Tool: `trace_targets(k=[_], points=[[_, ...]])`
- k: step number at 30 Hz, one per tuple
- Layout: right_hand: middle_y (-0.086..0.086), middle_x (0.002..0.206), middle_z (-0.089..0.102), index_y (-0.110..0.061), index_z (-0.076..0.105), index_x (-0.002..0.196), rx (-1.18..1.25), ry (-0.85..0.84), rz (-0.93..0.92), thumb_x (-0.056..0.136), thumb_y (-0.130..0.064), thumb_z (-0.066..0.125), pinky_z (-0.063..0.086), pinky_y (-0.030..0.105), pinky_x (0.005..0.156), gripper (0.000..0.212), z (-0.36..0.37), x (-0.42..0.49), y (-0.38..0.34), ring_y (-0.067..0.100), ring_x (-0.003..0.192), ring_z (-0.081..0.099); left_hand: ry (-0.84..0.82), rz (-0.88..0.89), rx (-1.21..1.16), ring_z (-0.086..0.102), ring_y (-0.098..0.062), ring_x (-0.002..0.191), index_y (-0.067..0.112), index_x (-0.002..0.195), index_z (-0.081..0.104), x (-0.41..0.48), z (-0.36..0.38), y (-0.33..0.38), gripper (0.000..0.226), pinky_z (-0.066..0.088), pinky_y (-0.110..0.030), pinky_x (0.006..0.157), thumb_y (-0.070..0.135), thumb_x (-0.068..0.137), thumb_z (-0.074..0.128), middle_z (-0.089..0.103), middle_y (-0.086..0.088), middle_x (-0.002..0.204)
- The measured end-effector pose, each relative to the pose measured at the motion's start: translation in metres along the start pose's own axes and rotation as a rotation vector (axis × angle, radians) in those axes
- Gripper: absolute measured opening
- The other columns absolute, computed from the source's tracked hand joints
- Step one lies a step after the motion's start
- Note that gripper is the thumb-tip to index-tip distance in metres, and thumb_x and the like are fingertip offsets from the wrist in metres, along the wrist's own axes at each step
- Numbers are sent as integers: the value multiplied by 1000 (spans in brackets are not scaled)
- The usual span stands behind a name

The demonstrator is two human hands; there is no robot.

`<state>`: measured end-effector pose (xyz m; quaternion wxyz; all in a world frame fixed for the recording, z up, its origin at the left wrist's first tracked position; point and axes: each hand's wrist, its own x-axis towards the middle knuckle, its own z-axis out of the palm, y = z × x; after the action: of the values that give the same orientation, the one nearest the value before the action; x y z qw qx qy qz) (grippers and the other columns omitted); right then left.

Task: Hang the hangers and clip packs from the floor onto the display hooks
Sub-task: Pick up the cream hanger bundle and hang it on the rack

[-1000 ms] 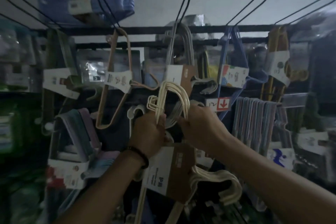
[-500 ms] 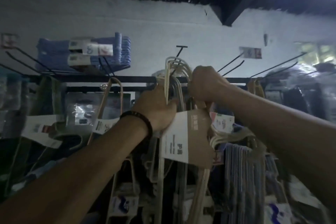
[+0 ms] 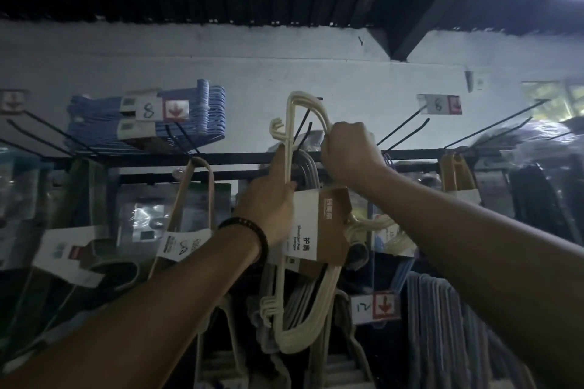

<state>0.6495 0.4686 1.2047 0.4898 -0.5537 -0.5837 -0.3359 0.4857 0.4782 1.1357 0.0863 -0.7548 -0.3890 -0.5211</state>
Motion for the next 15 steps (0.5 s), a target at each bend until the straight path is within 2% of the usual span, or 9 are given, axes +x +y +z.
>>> trace_targets(k=[2,4,6,9,11,12,13,14,15], points=[[1,68,44,-16,59,93,20,-8,-9,106,-24,53,27,24,44,17,11,-3,2,10,57,41,6,2,-32,68,-23,65,52,161,2,1,11,-14,74,62,-49,65,19,110,45,69,-6,79],[1,67,45,-9,66,98,18,2,-18,107,-24,53,29,24,46,22,21,-1,7,10,55,42,8,34,-9,68,-23,66,47,163,4,3,15,-24,72,62,-51,68,19,110,44,69,-6,80],[3,70,51,-3,68,103,10,7,-9,107,-23,52,40,26,53,26,24,4,13,16,58,51,22,80,38,68,-21,72,43,164,11,7,12,-24,66,62,-48,72,25,110,46,70,-5,84],[12,89,66,-1,69,110,-10,-62,-24,106,-20,53,60,36,68,25,30,11,13,28,80,69,36,100,100,67,-22,81,36,161,23,17,10,-22,58,58,-39,76,29,109,48,71,-6,95],[15,97,68,-2,68,113,54,-101,6,103,-20,56,64,40,72,23,38,17,11,29,85,71,34,102,125,67,-18,83,33,158,27,15,13,-23,53,55,-35,73,32,109,48,70,-2,99],[16,102,68,-3,66,117,61,-115,12,102,-19,58,64,40,74,24,42,20,10,29,89,71,22,106,124,68,-16,91,34,157,27,12,15,-25,54,56,-35,77,36,108,49,70,-1,109],[17,108,67,-2,65,122,56,-133,12,101,-18,59,63,39,76,27,46,21,10,30,94,70,2,120,116,66,-16,110,35,157,23,7,18,-28,59,58,-38,91,40,106,51,66,0,130],[19,113,66,-1,62,126,43,-150,7,101,-17,60,62,38,78,30,51,23,10,31,98,70,-40,135,126,55,-14,133,35,160,16,3,21,-33,70,50,-40,110,45,103,55,49,2,156],[20,115,66,2,60,129,18,-178,-1,101,-16,60,61,37,78,33,57,24,11,31,100,70,-99,138,153,37,-11,146,34,164,4,-3,24,-37,83,35,-37,121,47,101,58,23,7,170]])
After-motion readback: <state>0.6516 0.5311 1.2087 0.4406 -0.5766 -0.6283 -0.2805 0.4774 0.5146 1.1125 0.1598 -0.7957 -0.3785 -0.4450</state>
